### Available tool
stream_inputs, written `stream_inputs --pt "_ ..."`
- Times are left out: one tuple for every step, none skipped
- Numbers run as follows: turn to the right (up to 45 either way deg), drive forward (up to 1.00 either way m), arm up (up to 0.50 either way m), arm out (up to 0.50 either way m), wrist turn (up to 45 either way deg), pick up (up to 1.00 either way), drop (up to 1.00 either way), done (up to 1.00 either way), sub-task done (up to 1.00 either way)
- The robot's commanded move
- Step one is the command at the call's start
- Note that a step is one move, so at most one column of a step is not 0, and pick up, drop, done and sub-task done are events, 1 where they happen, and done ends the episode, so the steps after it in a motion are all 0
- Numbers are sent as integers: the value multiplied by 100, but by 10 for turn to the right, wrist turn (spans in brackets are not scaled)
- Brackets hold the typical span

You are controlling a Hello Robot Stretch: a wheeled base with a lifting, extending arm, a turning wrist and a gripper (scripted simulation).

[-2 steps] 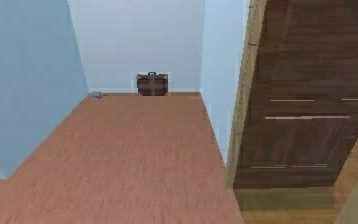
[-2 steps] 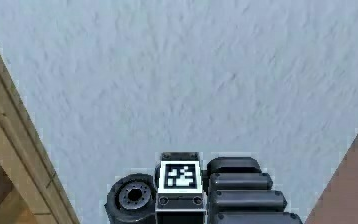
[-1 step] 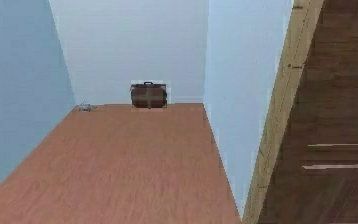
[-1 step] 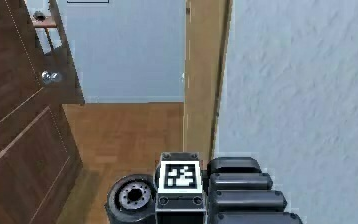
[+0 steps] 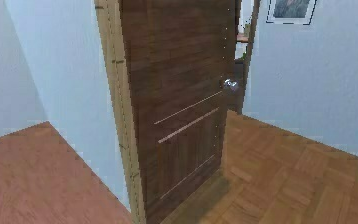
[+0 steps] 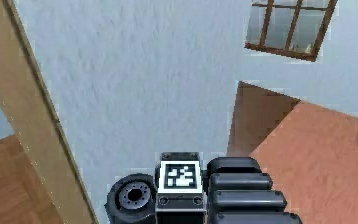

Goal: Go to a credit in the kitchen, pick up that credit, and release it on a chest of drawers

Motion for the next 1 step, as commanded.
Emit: stream_inputs --pt "240 0 0 0 0 0 0 0 0"
